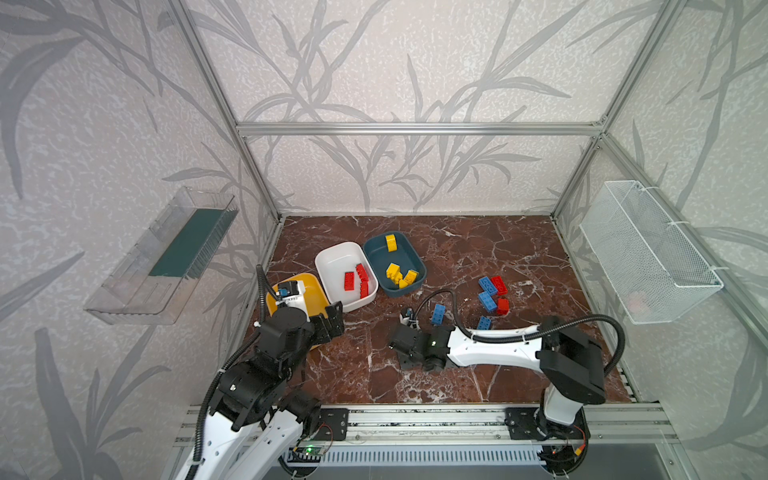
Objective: Sort the legos into containers by color
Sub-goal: 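Carry the red 2x4 brick with the right gripper over the white tub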
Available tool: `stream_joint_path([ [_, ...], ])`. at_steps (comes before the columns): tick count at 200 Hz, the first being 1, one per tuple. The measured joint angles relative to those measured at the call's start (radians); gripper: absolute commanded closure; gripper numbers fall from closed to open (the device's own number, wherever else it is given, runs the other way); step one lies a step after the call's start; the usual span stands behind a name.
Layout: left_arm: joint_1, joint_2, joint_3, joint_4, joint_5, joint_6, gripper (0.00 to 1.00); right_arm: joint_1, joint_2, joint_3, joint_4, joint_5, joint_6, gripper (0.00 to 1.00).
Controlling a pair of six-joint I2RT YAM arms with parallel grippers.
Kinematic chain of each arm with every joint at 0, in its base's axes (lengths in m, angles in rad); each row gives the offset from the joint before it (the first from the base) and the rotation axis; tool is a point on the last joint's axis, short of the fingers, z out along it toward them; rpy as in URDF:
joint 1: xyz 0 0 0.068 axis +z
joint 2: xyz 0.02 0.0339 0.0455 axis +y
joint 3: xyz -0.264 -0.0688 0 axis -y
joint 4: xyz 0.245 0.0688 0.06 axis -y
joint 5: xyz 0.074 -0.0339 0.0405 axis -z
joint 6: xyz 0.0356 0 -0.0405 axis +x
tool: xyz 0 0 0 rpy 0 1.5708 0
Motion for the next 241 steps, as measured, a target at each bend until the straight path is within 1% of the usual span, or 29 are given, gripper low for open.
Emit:
stream_joint_path([
  [36,0.000,-0.025,0.000,-0.001,-0.004,0.005,0.01,-0.028,-0.075,0.015,0.078,-0.077,-0.167,0.68],
  [73,0.004,-0.037,0.000,-0.001,-0.011,0.006,0.01,-0.045,-0.077,0.096,0.086,-0.118,-0.325,0.68],
  [102,0.021,-0.037,-0.003,0.000,-0.027,0.005,0.01,-0.076,-0.072,0.161,0.093,-0.162,-0.410,0.69],
  [127,0.047,-0.037,-0.024,0.000,-0.027,0.005,0.01,-0.119,-0.029,0.233,0.107,-0.201,-0.451,0.70],
  [178,0.111,-0.037,-0.042,0.006,-0.035,-0.016,0.01,-0.199,0.153,0.381,0.119,-0.321,-0.487,0.70],
  [241,0.138,0.001,-0.043,0.007,-0.048,-0.018,0.01,-0.254,0.371,0.560,0.124,-0.459,-0.500,0.70],
])
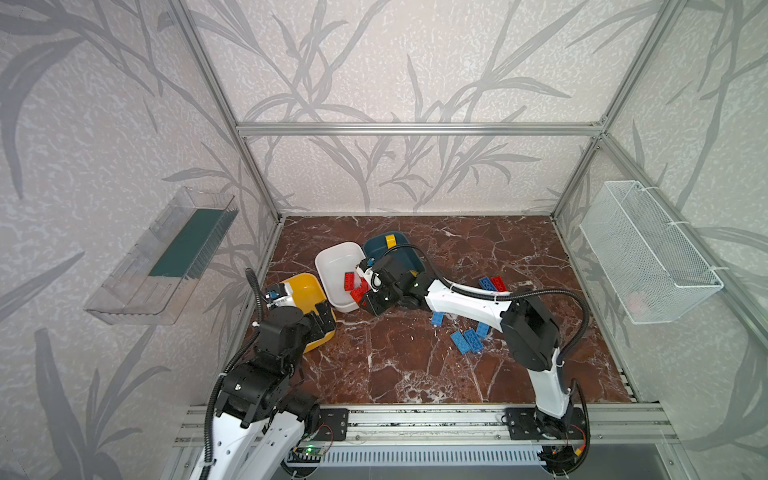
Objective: Sort the legos into containers by color
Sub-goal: 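Carry the red 2x4 brick with the right gripper over the white tub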
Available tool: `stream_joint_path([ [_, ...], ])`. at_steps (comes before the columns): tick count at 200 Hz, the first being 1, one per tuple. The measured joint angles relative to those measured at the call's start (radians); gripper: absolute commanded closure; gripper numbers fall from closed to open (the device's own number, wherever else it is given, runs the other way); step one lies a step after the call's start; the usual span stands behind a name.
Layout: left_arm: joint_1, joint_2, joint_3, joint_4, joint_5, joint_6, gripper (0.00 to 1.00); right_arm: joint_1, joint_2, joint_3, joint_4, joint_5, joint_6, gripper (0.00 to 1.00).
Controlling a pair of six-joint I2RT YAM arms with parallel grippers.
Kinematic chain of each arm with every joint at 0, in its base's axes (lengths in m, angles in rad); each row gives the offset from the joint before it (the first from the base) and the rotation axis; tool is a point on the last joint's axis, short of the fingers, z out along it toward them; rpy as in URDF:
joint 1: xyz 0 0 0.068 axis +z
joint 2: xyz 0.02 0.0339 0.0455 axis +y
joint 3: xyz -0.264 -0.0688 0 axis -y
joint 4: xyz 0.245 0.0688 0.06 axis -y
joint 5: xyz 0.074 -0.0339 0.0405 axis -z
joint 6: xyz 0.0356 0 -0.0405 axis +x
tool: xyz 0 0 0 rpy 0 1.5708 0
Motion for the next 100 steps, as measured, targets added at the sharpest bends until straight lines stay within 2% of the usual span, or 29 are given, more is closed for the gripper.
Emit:
stream_joint_path([
  [73,0.011,0.024,0.000,0.001,0.023,0.007,0.01,-0.048,0.078,0.092,0.004,-0.080,0.003,0.69],
  [91,0.014,0.033,0.000,0.001,0.030,0.007,0.01,-0.068,0.095,0.136,0.004,-0.101,0.008,0.63],
  [100,0.014,0.037,0.000,0.001,0.032,0.007,0.01,-0.076,0.105,0.159,0.003,-0.109,0.010,0.55],
])
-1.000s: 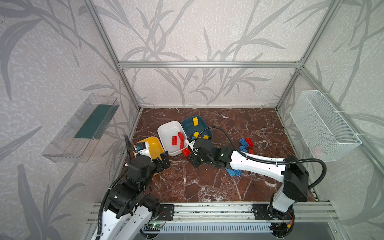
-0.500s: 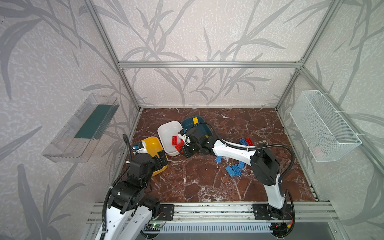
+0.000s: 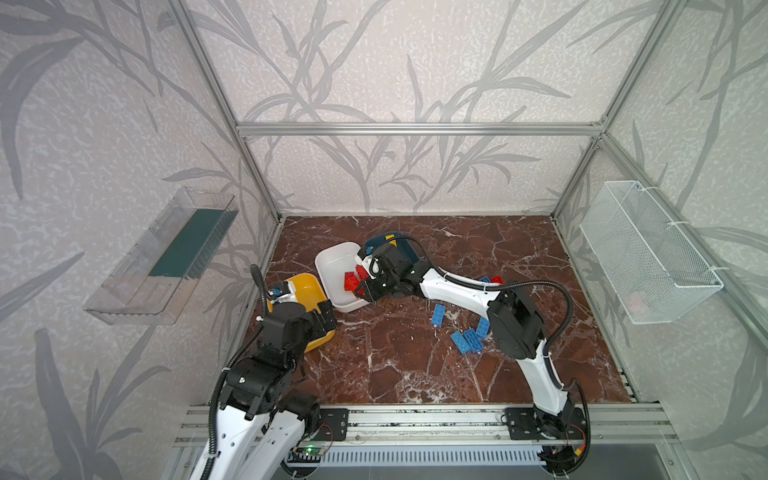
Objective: Sort the legos into containers by color
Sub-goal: 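Carry the red 2x4 brick with the right gripper over the white tub, then open the right gripper to drop the red brick into the white tub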
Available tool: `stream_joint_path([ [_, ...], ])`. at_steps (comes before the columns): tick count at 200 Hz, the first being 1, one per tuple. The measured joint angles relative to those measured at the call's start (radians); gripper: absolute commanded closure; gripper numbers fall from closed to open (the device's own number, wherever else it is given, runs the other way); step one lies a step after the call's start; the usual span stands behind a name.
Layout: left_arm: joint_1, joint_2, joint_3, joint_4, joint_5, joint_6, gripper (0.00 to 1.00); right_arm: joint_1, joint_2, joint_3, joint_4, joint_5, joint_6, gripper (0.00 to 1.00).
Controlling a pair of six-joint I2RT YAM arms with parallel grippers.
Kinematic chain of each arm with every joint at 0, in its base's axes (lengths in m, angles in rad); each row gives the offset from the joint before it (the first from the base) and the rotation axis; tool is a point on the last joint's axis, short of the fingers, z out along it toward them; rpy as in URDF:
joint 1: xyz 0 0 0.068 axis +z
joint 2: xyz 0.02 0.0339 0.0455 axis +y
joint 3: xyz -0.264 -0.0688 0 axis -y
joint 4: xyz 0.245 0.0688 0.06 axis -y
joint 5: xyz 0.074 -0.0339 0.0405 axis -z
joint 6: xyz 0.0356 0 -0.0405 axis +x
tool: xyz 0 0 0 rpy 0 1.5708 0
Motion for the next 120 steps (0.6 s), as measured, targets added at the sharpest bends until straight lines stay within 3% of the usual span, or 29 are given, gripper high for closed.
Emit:
stream_joint_path([
  [35,0.005,0.008,0.000,0.000,0.008,0.007,0.01,-0.020,0.045,0.087,-0.017,-0.010,-0.020,0.36],
  [81,0.008,0.022,0.000,0.000,0.042,0.024,0.01,-0.021,0.038,0.068,-0.022,-0.006,-0.042,0.32],
  [120,0.011,0.034,0.000,0.010,0.078,0.042,0.01,-0.035,-0.106,-0.135,0.004,0.009,-0.041,0.30],
])
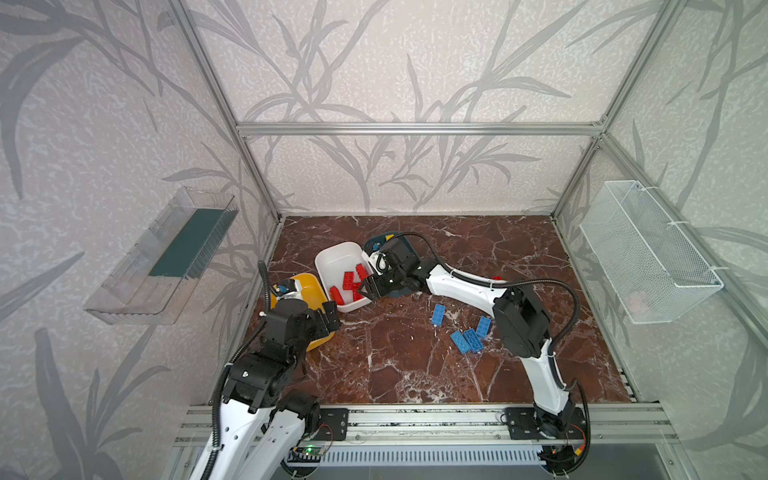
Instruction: Sort the legos into containers by color
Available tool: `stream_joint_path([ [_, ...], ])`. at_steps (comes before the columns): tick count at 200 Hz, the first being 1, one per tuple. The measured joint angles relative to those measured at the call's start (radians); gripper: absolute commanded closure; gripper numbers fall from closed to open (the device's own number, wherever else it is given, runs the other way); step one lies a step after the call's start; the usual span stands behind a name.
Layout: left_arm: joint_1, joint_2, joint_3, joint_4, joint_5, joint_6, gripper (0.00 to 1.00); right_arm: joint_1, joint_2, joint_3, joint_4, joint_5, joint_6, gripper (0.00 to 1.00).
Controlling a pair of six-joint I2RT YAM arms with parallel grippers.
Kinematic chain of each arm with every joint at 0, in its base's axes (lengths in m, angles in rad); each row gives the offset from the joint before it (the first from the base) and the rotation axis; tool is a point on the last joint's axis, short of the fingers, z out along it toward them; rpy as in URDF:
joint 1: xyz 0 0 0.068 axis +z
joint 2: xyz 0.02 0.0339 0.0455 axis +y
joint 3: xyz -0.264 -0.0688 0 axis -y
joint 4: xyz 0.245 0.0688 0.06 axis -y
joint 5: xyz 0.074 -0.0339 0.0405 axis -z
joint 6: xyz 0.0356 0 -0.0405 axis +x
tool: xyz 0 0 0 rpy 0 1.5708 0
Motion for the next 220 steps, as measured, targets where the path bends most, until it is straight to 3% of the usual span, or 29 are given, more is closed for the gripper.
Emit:
stream_joint_path([
  [88,-0.035,0.190,0.042,0.021,0.089,0.000,0.01,-0.100,-0.566,-0.399,0.005,0.122,0.015,0.29],
  [146,-0.316,0.369,0.142,0.093,0.005,-0.055,0.01,-0.243,-0.851,-0.616,-0.136,0.259,0.093,0.26],
  [220,-0.566,0.707,0.296,0.173,-0.060,-0.073,0.03,-0.414,-1.107,-0.790,-0.309,0.369,0.167,0.22],
])
